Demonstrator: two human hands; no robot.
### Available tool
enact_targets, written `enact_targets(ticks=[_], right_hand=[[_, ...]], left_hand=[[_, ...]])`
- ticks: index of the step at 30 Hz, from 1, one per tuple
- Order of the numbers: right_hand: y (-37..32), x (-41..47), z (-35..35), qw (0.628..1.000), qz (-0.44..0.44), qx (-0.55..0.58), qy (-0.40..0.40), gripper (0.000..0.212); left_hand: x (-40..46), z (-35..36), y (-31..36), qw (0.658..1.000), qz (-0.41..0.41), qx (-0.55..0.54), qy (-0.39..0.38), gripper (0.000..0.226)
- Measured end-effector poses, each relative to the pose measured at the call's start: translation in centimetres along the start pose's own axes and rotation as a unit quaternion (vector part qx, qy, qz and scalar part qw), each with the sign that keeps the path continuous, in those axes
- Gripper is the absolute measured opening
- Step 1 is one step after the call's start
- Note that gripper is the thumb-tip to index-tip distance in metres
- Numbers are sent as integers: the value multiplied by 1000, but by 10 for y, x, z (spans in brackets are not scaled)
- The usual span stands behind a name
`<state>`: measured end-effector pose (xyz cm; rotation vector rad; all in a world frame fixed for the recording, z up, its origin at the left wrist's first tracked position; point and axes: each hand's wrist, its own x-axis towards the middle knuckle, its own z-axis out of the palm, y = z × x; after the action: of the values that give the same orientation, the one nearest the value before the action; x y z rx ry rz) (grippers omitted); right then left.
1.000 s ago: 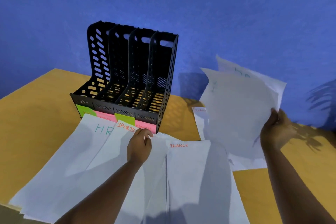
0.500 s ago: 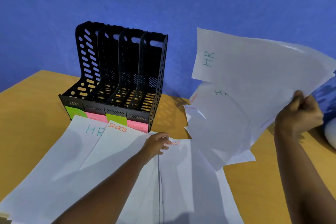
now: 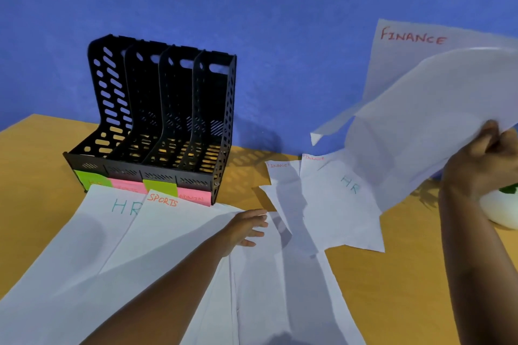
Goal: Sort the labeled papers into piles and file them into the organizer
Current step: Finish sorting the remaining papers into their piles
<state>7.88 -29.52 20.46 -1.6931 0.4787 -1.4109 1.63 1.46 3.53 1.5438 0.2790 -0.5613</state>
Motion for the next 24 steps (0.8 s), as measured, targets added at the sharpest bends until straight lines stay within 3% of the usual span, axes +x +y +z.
enact_targets(ticks=[5,7,10,13,15,18,21,24], right_hand=[[-5,-15,-1,989,1,-72,-128,38],[7,-31,1,975,76,-73,-195,34],[26,-57,4,934,228,21,-274,37],[39,-83,5,880,326,57,-341,39],[48,-98,1,857,371,43,-354,33],[60,-111,-5,854,393,29,-340,12],[64,-118,-11,831,417,48,-365,17],[72,-124,-14,792,451,54,-408,15]], left_hand=[[-4,8,3,1000,16,-3,-18,44],[-4,10,4,999,20,-26,-37,40],[-4,13,4,994,32,-90,-59,23],[-2,15,5,989,62,-135,-15,30],[0,14,6,980,96,-173,21,25],[-3,7,8,967,114,-223,44,15],[-5,2,6,955,101,-273,64,28],[-9,-2,10,920,100,-372,77,19]])
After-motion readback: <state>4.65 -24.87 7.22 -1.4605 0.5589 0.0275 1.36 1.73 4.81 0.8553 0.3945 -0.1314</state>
